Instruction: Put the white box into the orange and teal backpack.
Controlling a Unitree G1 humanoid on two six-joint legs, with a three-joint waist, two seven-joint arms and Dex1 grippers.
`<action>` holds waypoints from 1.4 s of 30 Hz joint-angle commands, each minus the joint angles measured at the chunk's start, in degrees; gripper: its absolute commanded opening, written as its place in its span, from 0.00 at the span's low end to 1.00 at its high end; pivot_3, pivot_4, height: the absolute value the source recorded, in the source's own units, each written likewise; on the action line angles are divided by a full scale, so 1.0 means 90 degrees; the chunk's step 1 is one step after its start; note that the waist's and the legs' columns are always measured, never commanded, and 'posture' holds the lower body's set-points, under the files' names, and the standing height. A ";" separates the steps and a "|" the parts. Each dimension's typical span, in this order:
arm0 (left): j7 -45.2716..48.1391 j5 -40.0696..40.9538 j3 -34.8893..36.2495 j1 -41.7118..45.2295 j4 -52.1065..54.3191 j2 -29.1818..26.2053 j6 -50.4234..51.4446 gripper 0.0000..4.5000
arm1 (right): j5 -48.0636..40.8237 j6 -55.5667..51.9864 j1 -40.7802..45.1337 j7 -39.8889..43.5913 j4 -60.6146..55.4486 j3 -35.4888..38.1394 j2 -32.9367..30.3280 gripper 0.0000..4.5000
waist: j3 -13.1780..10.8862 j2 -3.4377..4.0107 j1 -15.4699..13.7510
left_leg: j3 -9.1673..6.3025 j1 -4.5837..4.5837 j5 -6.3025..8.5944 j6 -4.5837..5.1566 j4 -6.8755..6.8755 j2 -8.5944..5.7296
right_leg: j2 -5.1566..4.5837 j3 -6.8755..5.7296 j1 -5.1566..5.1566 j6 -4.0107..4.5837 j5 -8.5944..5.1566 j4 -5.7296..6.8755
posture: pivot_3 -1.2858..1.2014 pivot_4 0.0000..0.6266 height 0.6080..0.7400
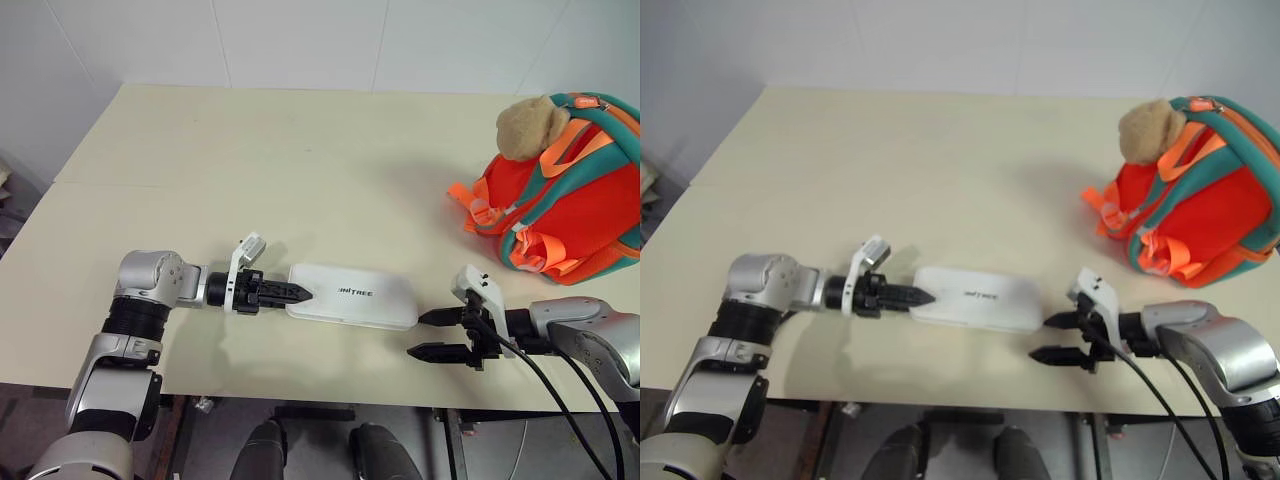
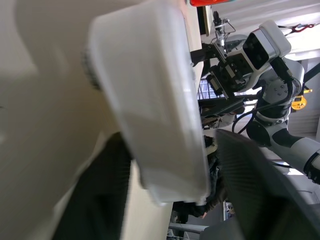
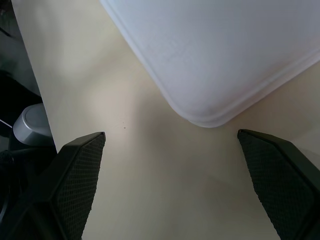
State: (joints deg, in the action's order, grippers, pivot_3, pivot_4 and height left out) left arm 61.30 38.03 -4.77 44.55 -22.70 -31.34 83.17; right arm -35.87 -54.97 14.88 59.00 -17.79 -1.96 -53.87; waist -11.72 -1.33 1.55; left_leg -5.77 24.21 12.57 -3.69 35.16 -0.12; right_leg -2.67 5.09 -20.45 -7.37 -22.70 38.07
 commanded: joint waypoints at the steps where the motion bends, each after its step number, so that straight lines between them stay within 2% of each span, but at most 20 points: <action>1: -0.0055 0.0165 0.0103 -0.0121 0.0263 -0.0016 0.0110 0.32 | -0.0077 0.0031 -0.0083 0.0056 -0.0166 0.0106 -0.0052 1.00 | 0.0000 0.0000 -0.0001 | 0.0000 0.0000 0.0000 0.0000 0.0000 0.0000 | 0.0000 0.0000 0.0001 0.0000 0.0000 0.0000 | 0.52 0.24 1.00; 2: -0.0079 0.0234 0.0154 -0.0176 0.0357 -0.0018 0.0192 0.28 | -0.0117 0.0021 -0.0104 0.0068 -0.0185 0.0149 -0.0050 1.00 | 0.0000 0.0000 -0.0002 | 0.0000 0.0000 0.0000 0.0000 0.0000 0.0000 | 0.0000 0.0000 0.0002 0.0000 0.0000 0.0000 | 0.52 0.24 1.00; 6: -0.0239 0.0436 0.0381 -0.0393 0.0815 -0.0090 0.0393 0.27 | -0.0214 -0.0039 -0.0069 -0.0117 -0.0105 0.0567 -0.0043 1.00 | 0.0000 0.0000 0.0001 | 0.0000 0.0000 0.0000 0.0000 -0.0001 0.0002 | 0.0000 0.0001 0.0002 0.0000 0.0000 -0.0003 | 0.52 0.24 1.00; 14: -0.0500 0.0559 0.1191 -0.0874 0.1488 -0.0475 -0.0049 0.27 | -0.0699 -0.0547 -0.0275 -0.1314 -0.0367 0.2634 0.0209 1.00 | 0.0000 0.0000 -0.0005 | 0.0000 -0.0002 0.0000 -0.0001 -0.0003 0.0007 | 0.0002 0.0001 0.0001 0.0001 0.0000 -0.0002 | 0.52 0.24 1.00; 18: -0.0762 0.0539 0.1767 -0.1254 0.1515 -0.0544 -0.0455 0.27 | -0.0466 -0.0418 -0.0597 -0.2080 -0.0471 0.3978 0.0282 1.00 | 0.0000 0.0000 -0.0013 | 0.0004 0.0001 0.0001 0.0001 -0.0006 0.0005 | -0.0005 0.0004 -0.0001 0.0000 0.0000 -0.0006 | 0.52 0.24 1.00; 23: -0.0929 0.0502 0.1922 -0.1487 0.1566 -0.0487 -0.0870 0.27 | 0.0087 -0.0065 -0.0510 -0.2916 -0.0351 0.4580 0.0251 1.00 | 0.0000 0.0000 -0.0005 | 0.0007 -0.0004 0.0000 0.0000 -0.0004 0.0003 | -0.0004 0.0004 0.0004 0.0005 0.0003 -0.0004 | 0.52 0.24 1.00; 29: -0.0974 0.0557 0.1848 -0.1530 0.1570 -0.0445 -0.0990 0.27 | 0.0365 0.0271 -0.0009 -0.3606 -0.0007 0.4331 0.0617 1.00 | 0.0000 0.0000 0.0010 | 0.0009 -0.0010 -0.0005 -0.0005 -0.0004 0.0008 | 0.0002 0.0005 0.0003 0.0010 0.0010 0.0004 | 0.52 0.24 1.00; 32: -0.0990 0.0559 0.1752 -0.1500 0.1598 -0.0376 -0.1043 0.27 | 0.0551 0.0746 0.0791 -0.3714 0.0627 0.3476 0.1125 1.00 | 0.0000 0.0000 0.0056 | 0.0017 -0.0013 -0.0005 -0.0005 -0.0003 0.0011 | 0.0004 0.0011 0.0003 0.0010 0.0016 0.0004 | 0.52 0.24 1.00; 39: -0.1159 0.0677 0.1909 -0.1574 0.1673 -0.0289 -0.1042 0.27 | 0.1076 0.1881 0.2165 -0.3836 0.2580 0.2747 0.1804 1.00 | -0.0001 0.0001 0.0028 | 0.0019 -0.0008 -0.0013 -0.0004 -0.0011 0.0008 | 0.0001 0.0013 -0.0010 0.0007 0.0019 0.0007 | 0.52 0.24 1.00; 42: -0.1238 0.0718 0.1957 -0.1697 0.1728 -0.0247 -0.1098 0.27 | 0.1571 0.2741 0.2493 -0.3777 0.3346 0.2317 0.2008 0.88 | -0.0001 0.0001 0.0029 | 0.0019 -0.0007 -0.0013 -0.0004 -0.0014 0.0010 | 0.0001 0.0012 -0.0010 0.0007 0.0019 0.0002 | 0.52 0.24 1.00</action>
State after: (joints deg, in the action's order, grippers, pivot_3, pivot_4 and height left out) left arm 51.30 44.18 11.73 30.09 -8.89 -33.63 74.08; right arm -23.67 -34.84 36.35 24.79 10.66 19.82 -35.91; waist -11.73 -1.31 1.81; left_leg -5.58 24.15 12.46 -3.72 35.04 -0.03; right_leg -2.65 5.20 -20.54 -7.31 -22.53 38.07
